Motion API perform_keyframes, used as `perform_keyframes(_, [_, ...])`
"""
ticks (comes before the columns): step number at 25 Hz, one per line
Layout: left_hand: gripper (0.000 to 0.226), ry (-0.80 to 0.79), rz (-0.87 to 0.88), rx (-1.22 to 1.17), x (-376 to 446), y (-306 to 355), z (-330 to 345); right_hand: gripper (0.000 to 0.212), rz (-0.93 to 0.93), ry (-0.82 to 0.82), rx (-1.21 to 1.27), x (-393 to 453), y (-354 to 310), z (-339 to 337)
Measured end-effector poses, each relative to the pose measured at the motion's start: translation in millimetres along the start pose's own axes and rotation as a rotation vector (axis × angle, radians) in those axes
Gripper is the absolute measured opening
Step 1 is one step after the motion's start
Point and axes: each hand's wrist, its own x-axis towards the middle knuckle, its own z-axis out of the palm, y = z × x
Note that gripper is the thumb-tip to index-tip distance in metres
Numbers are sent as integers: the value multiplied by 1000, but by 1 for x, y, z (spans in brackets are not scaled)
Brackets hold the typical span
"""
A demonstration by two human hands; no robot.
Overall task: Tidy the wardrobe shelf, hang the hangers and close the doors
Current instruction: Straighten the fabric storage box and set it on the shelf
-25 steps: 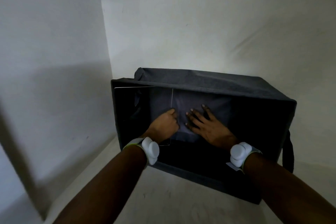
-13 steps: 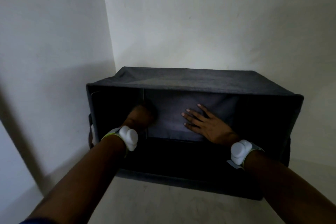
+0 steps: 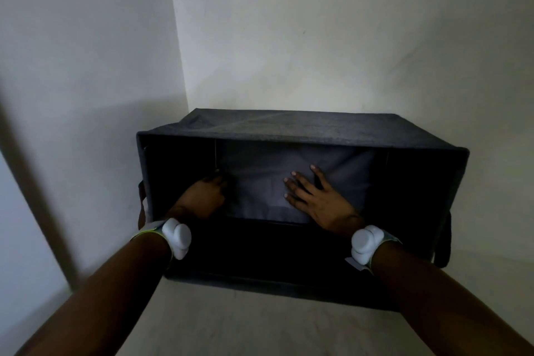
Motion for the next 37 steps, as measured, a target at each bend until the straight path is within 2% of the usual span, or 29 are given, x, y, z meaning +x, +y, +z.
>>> perform_keyframes(4, [43, -154, -155, 49, -27, -8, 29, 52, 71, -49, -10, 10, -9, -8])
perform_keyframes(7, [52, -13, -223, 3, -35, -7, 44, 51, 103, -44, -13, 21, -18, -6])
perform_keyframes(8, [56, -64, -240, -12, -35, -7, 46, 52, 105, -38, -8, 24, -19, -5])
perform_keyframes(10, [60, -262, -226, 57, -33, -4, 51, 56, 100, -22, 8, 32, -22, -1])
perform_keyframes(12, [58, -304, -197, 101, -24, -5, 50, 55, 106, -13, 19, 35, -24, 2])
perform_keyframes(14, [53, -218, -162, -15, -14, -4, 43, 55, 108, 0, 19, 35, -25, 7])
perform_keyframes(15, [49, -119, -87, -46, -9, -2, 41, 55, 109, 1, 15, 35, -26, 7])
perform_keyframes(17, [38, 109, 88, 105, 0, 2, 38, 56, 111, -13, 6, 34, -25, 7])
perform_keyframes(18, [35, 164, 126, 150, 2, 0, 36, 56, 115, -22, 0, 34, -24, 6])
perform_keyframes(20, [35, 70, 127, 118, 2, -2, 40, 55, 116, -40, -15, 34, -23, 4])
perform_keyframes(22, [34, 64, 63, 154, 5, -10, 44, 54, 98, -62, -31, 33, -22, 2])
perform_keyframes(25, [44, -69, 124, 251, 9, -21, 53, 54, 105, -86, -63, 36, -20, -2])
perform_keyframes(28, [44, -15, 111, 150, 9, -25, 48, 55, 118, -103, -93, 39, -20, -2])
perform_keyframes(29, [45, 115, 128, 161, 12, -24, 52, 56, 116, -113, -97, 39, -20, -1])
perform_keyframes(31, [45, 243, 77, 99, 11, -32, 59, 57, 117, -135, -115, 43, -23, 0])
perform_keyframes(32, [44, 263, 43, 96, 13, -35, 61, 57, 116, -141, -120, 45, -23, -1])
perform_keyframes(34, [36, 142, 53, -66, 15, -33, 64, 56, 119, -153, -114, 50, -25, -2])
perform_keyframes(35, [28, 135, 11, -126, 17, -33, 63, 55, 129, -156, -107, 53, -26, -2])
perform_keyframes(36, [20, 142, -125, -172, 14, -28, 64, 54, 137, -158, -103, 55, -27, -3])
perform_keyframes(37, [17, 182, -270, -90, 17, -26, 62, 53, 143, -165, -104, 56, -27, -4])
